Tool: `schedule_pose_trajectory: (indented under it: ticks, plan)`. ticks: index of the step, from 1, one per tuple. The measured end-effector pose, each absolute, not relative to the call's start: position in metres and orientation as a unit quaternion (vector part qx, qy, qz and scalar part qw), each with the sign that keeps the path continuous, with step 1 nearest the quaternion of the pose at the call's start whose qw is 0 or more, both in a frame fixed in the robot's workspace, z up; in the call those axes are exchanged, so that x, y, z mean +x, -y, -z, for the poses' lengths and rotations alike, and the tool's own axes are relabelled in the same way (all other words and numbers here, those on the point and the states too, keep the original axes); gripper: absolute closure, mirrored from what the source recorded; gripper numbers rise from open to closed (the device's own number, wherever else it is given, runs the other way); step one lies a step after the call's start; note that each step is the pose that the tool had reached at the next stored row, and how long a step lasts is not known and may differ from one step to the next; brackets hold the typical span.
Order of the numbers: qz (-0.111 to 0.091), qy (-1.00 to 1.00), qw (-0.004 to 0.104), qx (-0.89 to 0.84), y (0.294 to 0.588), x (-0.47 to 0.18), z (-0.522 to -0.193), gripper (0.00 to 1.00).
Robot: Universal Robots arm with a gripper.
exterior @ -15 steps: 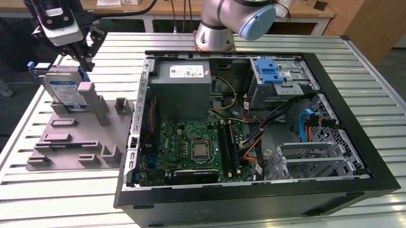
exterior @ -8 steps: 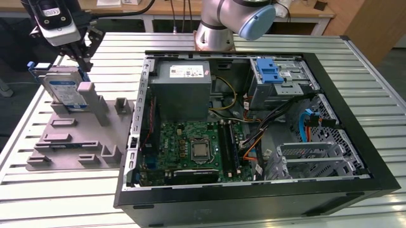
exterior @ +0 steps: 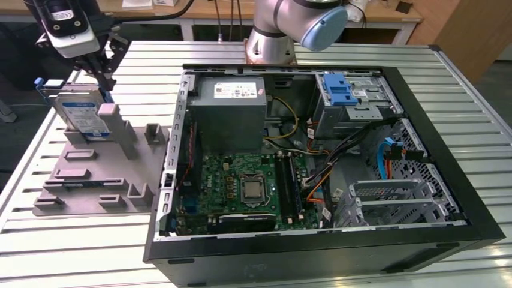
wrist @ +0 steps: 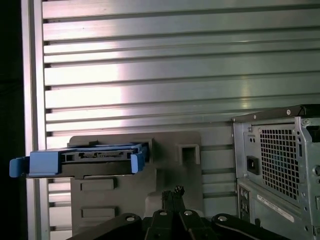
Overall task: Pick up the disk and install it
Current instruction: 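Reach for the disk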
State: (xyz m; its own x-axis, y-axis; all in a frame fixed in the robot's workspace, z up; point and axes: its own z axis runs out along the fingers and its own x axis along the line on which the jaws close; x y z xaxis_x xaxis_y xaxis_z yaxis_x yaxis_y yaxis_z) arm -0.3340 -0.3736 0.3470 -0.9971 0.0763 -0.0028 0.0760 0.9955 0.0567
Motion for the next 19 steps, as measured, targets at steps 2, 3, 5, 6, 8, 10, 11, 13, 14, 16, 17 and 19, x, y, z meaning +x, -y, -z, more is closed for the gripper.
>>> schedule_pose_trajectory:
  ticks: [2, 3, 5, 6, 8, 10, 11, 13, 14, 16, 17, 19]
  plan:
    - [-0.028, -0.999, 0.002, 0.038, 0.374, -0.335, -0.347, 0.89]
    - [-0.028, -0.999, 0.002, 0.038, 0.374, -0.335, -0.347, 0.89]
    - [-0.028, -0.999, 0.002, 0.038, 0.373, -0.336, -0.347, 0.89]
    - [-0.028, -0.999, 0.002, 0.038, 0.373, -0.336, -0.347, 0.89]
    - [-0.028, -0.999, 0.003, 0.038, 0.372, -0.336, -0.348, 0.89]
    - [-0.028, -0.999, 0.003, 0.038, 0.369, -0.336, -0.348, 0.89]
    - [-0.028, -0.999, 0.004, 0.038, 0.368, -0.336, -0.349, 0.89]
    - [-0.027, -0.999, 0.004, 0.038, 0.365, -0.337, -0.349, 0.89]
    - [-0.027, -0.999, 0.004, 0.038, 0.364, -0.338, -0.349, 0.89]
    - [-0.027, -0.999, 0.004, 0.038, 0.362, -0.341, -0.349, 0.89]
    - [-0.027, -0.999, 0.004, 0.038, 0.362, -0.343, -0.349, 0.89]
    - [-0.027, -0.999, 0.004, 0.038, 0.361, -0.347, -0.349, 0.89]
